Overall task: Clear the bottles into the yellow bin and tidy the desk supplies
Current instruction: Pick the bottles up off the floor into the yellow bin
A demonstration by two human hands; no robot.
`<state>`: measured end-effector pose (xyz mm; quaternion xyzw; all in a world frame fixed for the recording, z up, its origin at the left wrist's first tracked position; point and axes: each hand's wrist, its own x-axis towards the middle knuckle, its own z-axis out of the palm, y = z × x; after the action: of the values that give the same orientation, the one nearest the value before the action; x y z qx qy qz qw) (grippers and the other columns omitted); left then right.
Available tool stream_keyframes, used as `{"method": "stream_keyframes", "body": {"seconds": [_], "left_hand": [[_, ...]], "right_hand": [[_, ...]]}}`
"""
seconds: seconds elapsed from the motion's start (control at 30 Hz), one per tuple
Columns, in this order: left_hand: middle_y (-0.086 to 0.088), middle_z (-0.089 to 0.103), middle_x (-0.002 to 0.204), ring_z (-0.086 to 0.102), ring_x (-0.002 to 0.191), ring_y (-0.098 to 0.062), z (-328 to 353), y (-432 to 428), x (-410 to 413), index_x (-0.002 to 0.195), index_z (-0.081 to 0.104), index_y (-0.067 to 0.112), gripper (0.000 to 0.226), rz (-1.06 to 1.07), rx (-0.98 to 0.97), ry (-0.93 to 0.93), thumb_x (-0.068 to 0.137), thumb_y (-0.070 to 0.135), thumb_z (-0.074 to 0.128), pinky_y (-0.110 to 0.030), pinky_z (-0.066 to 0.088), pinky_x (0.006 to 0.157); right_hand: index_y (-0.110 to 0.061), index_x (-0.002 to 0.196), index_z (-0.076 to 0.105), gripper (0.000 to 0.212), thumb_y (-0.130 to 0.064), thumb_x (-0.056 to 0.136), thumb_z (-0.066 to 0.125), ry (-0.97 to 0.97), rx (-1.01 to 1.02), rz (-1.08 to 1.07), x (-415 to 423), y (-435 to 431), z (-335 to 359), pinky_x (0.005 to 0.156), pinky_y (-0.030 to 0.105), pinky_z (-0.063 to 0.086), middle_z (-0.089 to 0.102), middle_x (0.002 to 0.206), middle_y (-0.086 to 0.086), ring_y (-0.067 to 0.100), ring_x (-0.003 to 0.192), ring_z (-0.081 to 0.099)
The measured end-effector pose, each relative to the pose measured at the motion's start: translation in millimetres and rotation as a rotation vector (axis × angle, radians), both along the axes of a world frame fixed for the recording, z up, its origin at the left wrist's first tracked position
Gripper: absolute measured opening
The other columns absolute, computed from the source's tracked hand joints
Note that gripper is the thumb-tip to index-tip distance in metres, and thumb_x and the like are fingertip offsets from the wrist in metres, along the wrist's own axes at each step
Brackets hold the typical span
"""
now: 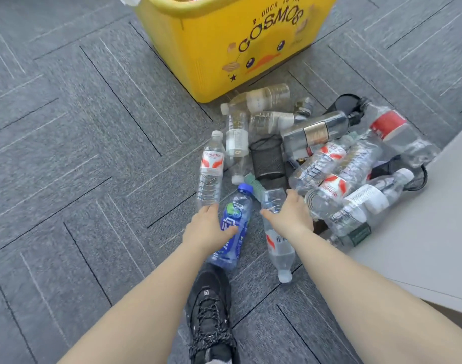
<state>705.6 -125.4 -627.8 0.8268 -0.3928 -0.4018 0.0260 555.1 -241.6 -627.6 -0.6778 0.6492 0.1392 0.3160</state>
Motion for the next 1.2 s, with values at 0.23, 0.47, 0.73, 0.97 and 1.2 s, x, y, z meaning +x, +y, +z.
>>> {"method": "stream_keyframes", "body": {"seconds": [0.23, 0.47, 0.73, 0.97, 1.2], "left_hand": [[-0.009, 0.041, 0.134, 0.047, 0.121, -0.031, -29.7, 10.1, -24.7, 0.142, 0.023, 0.017, 0.091, -0.058, 0.127, -0.01, 0.074, 0.056, 0.069, -0.046, 0.044, 0.096], [-0.01, 0.048, 0.127, 0.05, 0.115, -0.033, -13.5, 9.6, -23.4, 0.137, 0.032, 0.02, 0.076, 0.046, 0.079, -0.03, 0.076, 0.044, 0.07, -0.042, 0.044, 0.091], [0.003, 0.058, 0.123, 0.054, 0.113, -0.02, 96.9, 12.7, 2.0, 0.132, 0.044, 0.028, 0.063, 0.232, -0.225, 0.042, 0.075, 0.041, 0.068, -0.036, 0.045, 0.093], [0.006, 0.064, 0.101, 0.06, 0.095, -0.02, 267.5, -70.0, 91.3, 0.119, 0.055, 0.026, 0.057, 0.314, -0.881, -0.175, 0.064, 0.041, 0.063, -0.042, 0.051, 0.084], [-0.005, 0.025, 0.154, 0.022, 0.141, -0.028, 370.4, -199.8, 152.2, 0.148, 0.022, 0.023, 0.065, 0.084, -0.753, -0.559, 0.091, 0.036, 0.05, -0.045, 0.016, 0.115]], "right_hand": [[-0.016, 0.144, 0.02, 0.084, -0.042, 0.082, 0.069, 0.034, -0.001, 0.024, -10.8, 8.3, -20.1, 0.097, 0.046, 0.042, 0.037, 0.142, 0.009, 0.032, 0.128, 0.04], [-0.019, 0.144, 0.02, 0.081, -0.04, 0.082, 0.069, -0.085, -0.03, -0.009, -18.5, 8.6, -1.3, 0.094, 0.043, 0.045, 0.037, 0.143, 0.006, 0.028, 0.127, 0.043], [-0.022, 0.142, 0.025, 0.079, -0.035, 0.08, 0.072, -0.463, -0.241, -0.096, -2.4, -11.5, 113.5, 0.097, 0.037, 0.042, 0.039, 0.143, 0.0, 0.02, 0.126, 0.043], [-0.024, 0.136, 0.028, 0.078, -0.038, 0.075, 0.075, -1.165, -0.697, -0.196, 83.9, -94.4, 273.8, 0.091, 0.045, 0.051, 0.044, 0.133, 0.0, 0.02, 0.113, 0.055], [-0.009, 0.151, 0.005, 0.092, -0.024, 0.086, 0.068, -1.142, -0.742, -0.164, 161.8, -195.2, 358.2, 0.11, 0.04, 0.035, 0.021, 0.155, 0.009, 0.025, 0.139, 0.031]]}}
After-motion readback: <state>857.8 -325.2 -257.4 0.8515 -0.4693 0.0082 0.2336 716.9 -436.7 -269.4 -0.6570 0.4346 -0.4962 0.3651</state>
